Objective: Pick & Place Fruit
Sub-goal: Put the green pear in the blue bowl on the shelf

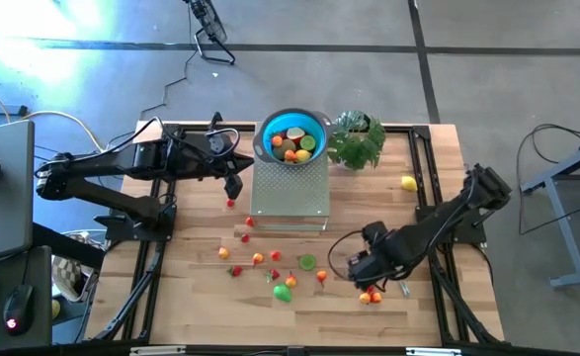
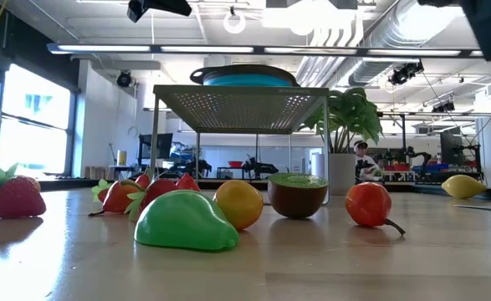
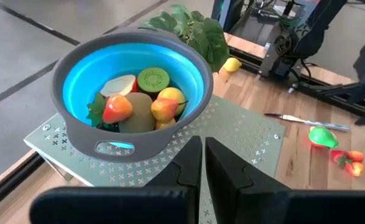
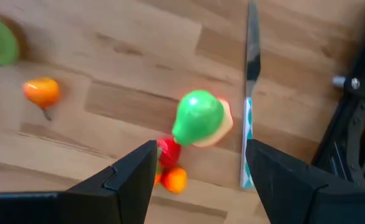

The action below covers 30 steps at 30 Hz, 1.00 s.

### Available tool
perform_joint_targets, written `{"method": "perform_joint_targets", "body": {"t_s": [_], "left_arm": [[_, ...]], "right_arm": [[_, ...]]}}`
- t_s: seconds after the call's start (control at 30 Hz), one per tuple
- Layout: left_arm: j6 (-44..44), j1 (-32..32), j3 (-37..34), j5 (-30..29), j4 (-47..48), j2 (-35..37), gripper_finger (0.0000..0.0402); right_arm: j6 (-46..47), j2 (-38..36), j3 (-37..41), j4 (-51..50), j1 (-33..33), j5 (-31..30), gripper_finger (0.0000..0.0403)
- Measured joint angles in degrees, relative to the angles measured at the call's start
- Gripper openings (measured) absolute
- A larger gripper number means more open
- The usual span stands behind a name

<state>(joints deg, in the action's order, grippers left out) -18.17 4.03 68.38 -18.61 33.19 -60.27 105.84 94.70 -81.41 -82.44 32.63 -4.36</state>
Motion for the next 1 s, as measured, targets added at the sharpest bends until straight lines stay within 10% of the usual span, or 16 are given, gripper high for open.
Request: {"method": "perform_joint_targets", "body": {"t_s": [1.0], "left_arm": [[5.6, -4.2, -1.5, 2.2, -2.0, 0.1, 0.0014]], "right_arm": [[12.5, 4.4, 0.0, 2.2, 1.9, -9.7, 0.0239]]}}
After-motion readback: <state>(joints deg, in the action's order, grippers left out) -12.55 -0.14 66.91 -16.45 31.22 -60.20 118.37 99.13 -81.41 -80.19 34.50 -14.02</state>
